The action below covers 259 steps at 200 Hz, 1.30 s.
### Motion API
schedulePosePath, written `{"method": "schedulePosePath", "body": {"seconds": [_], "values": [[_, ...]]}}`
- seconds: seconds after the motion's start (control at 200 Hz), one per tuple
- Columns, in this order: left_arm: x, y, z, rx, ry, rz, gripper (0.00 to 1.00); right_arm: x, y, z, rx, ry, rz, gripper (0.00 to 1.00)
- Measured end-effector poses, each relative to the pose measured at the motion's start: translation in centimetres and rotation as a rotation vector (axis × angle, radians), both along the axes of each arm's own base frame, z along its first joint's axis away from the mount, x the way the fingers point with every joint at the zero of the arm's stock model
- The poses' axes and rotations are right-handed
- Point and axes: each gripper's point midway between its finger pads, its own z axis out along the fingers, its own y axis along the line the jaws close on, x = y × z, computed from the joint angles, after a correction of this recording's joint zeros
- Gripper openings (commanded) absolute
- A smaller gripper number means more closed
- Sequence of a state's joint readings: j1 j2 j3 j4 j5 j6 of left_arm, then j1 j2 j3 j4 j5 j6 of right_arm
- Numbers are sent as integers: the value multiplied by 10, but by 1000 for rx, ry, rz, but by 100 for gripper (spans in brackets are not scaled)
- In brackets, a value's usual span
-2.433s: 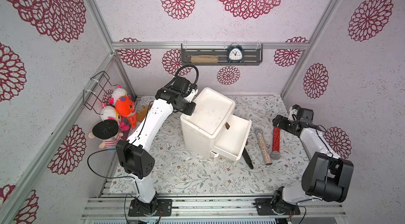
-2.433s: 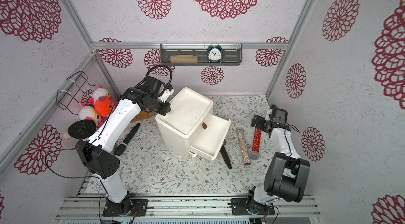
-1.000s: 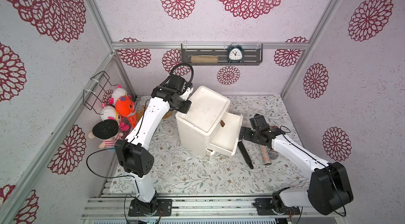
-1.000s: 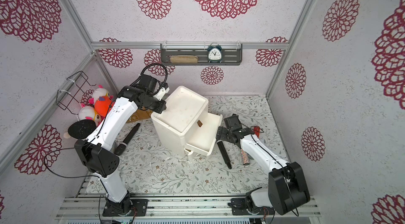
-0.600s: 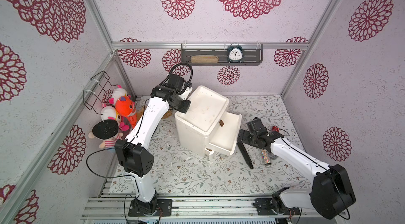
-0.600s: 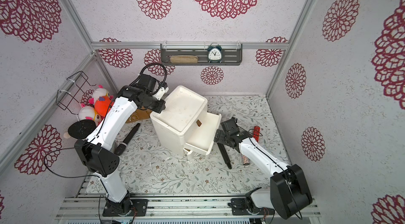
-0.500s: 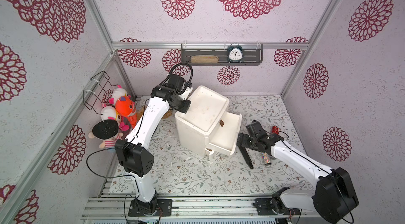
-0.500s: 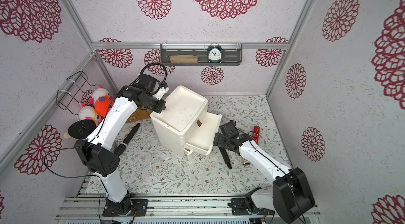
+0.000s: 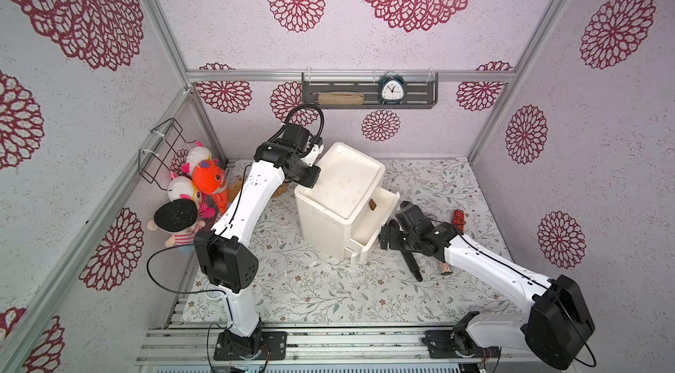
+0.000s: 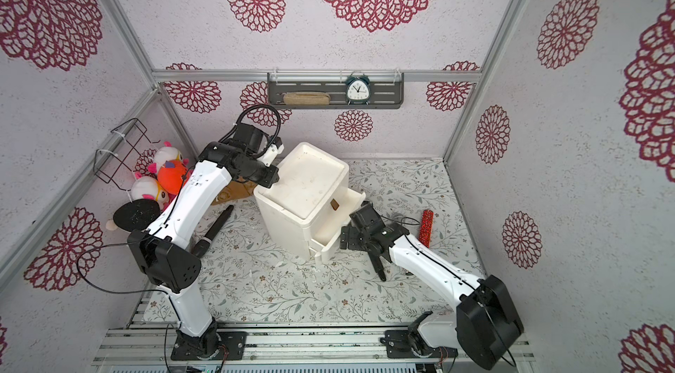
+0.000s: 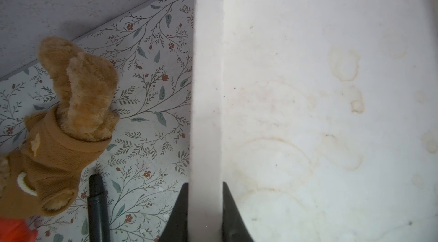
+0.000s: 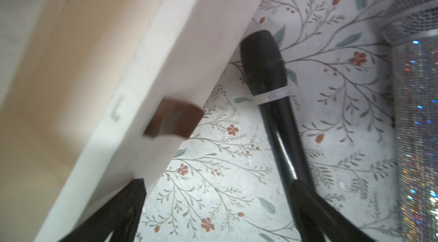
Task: Take the microphone out of the drawer
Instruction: Close the drawer of the storage box, then open the drawer in the storage box.
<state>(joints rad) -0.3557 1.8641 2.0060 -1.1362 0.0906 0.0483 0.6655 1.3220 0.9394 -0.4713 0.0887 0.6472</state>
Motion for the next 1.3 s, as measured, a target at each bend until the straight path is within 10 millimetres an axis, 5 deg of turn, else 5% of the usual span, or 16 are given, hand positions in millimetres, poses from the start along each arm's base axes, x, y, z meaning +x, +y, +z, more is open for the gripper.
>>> {"method": "schedulePosePath", "body": {"seconds": [0.285,1.296], "values": [[0,-3,0,-5,-2,-2,0,37,37,-1,59,-44,20,99],[0,-3,0,-6,-2,-2,0,39,36,-47,175,48,-181,68]]}}
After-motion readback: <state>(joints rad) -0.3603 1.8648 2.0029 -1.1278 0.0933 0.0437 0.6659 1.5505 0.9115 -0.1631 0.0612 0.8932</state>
